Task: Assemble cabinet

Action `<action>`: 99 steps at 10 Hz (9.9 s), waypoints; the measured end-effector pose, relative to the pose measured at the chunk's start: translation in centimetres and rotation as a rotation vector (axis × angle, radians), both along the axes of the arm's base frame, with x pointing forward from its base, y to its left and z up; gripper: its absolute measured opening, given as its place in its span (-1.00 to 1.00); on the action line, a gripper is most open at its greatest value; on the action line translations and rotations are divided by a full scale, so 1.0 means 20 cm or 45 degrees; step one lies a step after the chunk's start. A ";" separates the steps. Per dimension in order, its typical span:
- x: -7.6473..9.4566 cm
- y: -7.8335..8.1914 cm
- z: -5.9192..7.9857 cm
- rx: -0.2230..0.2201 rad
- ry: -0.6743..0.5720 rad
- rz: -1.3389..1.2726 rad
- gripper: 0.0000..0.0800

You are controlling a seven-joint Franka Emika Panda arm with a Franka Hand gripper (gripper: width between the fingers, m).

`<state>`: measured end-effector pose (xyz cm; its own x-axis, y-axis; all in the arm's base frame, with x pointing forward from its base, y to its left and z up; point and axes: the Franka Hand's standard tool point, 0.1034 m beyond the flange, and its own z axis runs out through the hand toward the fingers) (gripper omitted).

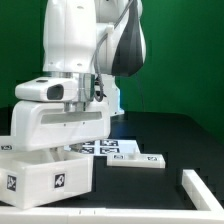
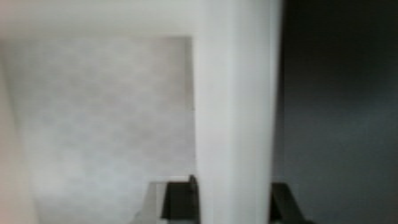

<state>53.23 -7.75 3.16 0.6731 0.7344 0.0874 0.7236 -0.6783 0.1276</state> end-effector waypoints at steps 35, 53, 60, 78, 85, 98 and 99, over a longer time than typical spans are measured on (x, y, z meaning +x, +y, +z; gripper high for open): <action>0.51 0.63 0.11 0.605 0.234 -3.060 -0.78; 0.60 0.76 -0.01 0.527 0.157 -3.087 -0.49; 0.56 0.70 0.34 0.649 0.216 -3.028 0.98; 0.15 0.85 0.33 0.416 0.035 -1.668 0.99; -0.01 0.80 0.29 0.299 0.040 -1.205 0.99; -0.39 0.73 0.06 0.167 0.248 -1.096 0.99; -0.38 0.72 0.07 0.171 0.243 -1.104 0.99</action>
Offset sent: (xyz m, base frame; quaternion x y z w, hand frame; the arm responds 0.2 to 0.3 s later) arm 0.0104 0.0126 0.0065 0.0013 -0.0221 -0.0113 0.9997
